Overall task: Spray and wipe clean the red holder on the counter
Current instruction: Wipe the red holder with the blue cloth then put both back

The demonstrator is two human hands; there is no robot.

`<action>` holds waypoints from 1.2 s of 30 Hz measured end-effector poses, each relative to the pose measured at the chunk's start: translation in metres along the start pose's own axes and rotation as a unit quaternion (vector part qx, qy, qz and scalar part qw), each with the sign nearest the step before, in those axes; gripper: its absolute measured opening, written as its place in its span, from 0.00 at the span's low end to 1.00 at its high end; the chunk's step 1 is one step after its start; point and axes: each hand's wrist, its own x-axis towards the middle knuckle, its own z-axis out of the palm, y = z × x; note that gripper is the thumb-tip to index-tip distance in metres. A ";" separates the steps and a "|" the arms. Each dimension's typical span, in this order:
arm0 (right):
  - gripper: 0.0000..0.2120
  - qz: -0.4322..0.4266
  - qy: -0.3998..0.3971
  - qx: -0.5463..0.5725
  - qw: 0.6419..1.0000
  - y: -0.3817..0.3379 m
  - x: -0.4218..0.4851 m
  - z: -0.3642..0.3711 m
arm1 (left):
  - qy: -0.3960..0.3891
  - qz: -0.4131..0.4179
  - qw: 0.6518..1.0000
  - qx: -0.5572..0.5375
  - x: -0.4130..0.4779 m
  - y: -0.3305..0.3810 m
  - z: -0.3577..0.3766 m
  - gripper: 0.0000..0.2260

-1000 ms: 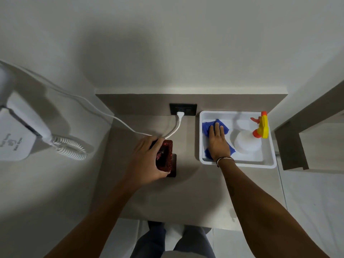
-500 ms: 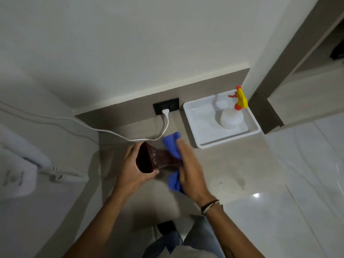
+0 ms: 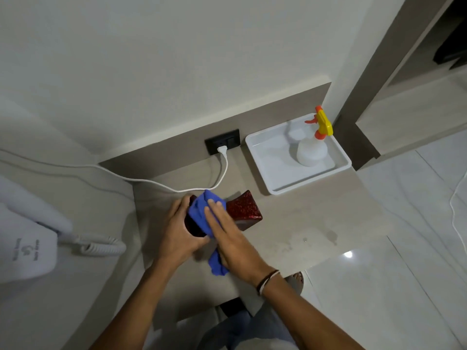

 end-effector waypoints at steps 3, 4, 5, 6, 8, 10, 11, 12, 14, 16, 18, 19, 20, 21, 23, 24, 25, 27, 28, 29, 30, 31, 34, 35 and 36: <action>0.46 0.127 -0.023 -0.058 0.990 0.045 -0.005 -0.026 | 0.013 -0.018 0.999 0.025 -0.004 0.000 -0.001 0.45; 0.43 0.177 -0.023 -0.051 0.983 0.049 -0.002 -0.031 | 0.013 -0.018 0.999 0.025 -0.004 0.004 0.000 0.46; 0.41 0.200 -0.011 -0.014 0.980 0.042 0.004 -0.030 | 0.012 -0.015 0.999 0.027 -0.002 0.008 0.002 0.47; 0.41 0.174 0.005 0.021 0.984 0.028 0.009 -0.024 | 0.010 -0.012 0.999 0.029 0.001 0.011 0.003 0.47; 0.48 0.061 -0.002 0.032 0.998 0.001 0.013 -0.002 | 0.004 -0.012 1.000 0.023 0.003 0.015 0.002 0.44; 0.52 0.000 -0.007 -0.002 1.000 0.001 0.010 0.008 | 0.007 -0.010 0.999 0.032 0.000 0.011 -0.002 0.42; 0.53 0.016 -0.008 -0.023 1.000 0.014 0.011 0.001 | 0.009 -0.009 0.999 0.051 -0.002 0.010 -0.003 0.43; 0.51 0.058 -0.017 -0.050 0.997 0.029 0.011 -0.007 | 0.011 -0.008 0.998 0.067 -0.004 0.009 -0.004 0.44; 0.45 0.170 -0.028 -0.076 0.982 0.055 0.007 -0.031 | 0.015 -0.013 0.998 0.065 -0.006 0.007 -0.003 0.44; 0.39 0.238 -0.005 -0.013 0.971 0.068 -0.002 -0.048 | 0.023 -0.035 0.999 0.033 -0.004 0.010 -0.004 0.43; 0.37 0.267 0.032 0.095 0.958 0.069 -0.011 -0.055 | 0.032 -0.081 0.996 -0.016 0.000 0.009 -0.006 0.40; 0.37 0.287 0.054 0.159 0.943 0.067 -0.014 -0.057 | 0.030 -0.101 0.993 -0.043 0.001 0.008 -0.007 0.38; 0.36 0.310 0.073 0.218 0.923 0.066 -0.015 -0.057 | 0.021 -0.124 0.989 -0.077 0.002 0.010 -0.007 0.37; 0.35 0.335 0.090 0.262 0.901 0.065 -0.014 -0.055 | 0.015 -0.150 0.982 -0.113 0.002 0.011 -0.007 0.38; 0.31 0.383 0.116 0.316 0.860 0.064 -0.008 -0.051 | 0.002 -0.193 0.972 -0.134 0.004 0.013 -0.006 0.48; 0.29 0.402 0.128 0.333 0.844 0.062 -0.003 -0.050 | -0.015 -0.204 0.970 -0.133 0.005 0.014 -0.007 0.50; 0.28 0.412 0.139 0.345 0.831 0.059 0.002 -0.051 | -0.039 -0.204 0.969 -0.134 0.004 0.012 -0.008 0.51; 0.28 0.411 0.151 0.352 0.827 0.053 0.014 -0.056 | -0.103 -0.170 0.973 -0.115 0.001 0.006 -0.012 0.56; 0.29 0.403 0.150 0.344 0.835 0.051 0.018 -0.059 | -0.131 -0.148 0.977 -0.084 -0.001 0.003 -0.016 0.61; 0.31 0.396 0.147 0.324 0.847 0.049 0.020 -0.062 | -0.150 -0.127 0.979 -0.049 -0.003 0.000 -0.018 0.63; 0.33 0.385 0.141 0.296 0.863 0.045 0.021 -0.062 | -0.152 -0.108 0.982 -0.012 -0.006 0.001 -0.020 0.63; 0.34 0.370 0.134 0.263 0.881 0.042 0.021 -0.061 | -0.130 -0.088 0.987 0.021 -0.008 0.003 -0.020 0.59; 0.37 0.275 0.123 0.191 0.934 0.025 0.019 -0.052 | -0.037 -0.051 0.996 0.068 -0.011 0.010 -0.014 0.45; 0.37 0.228 0.116 0.194 0.947 0.014 0.019 -0.046 | -0.030 -0.056 0.996 0.056 -0.010 0.014 -0.012 0.43; 0.37 0.171 0.093 0.186 0.963 0.003 0.017 -0.037 | -0.028 -0.062 0.997 0.035 -0.010 0.018 -0.010 0.42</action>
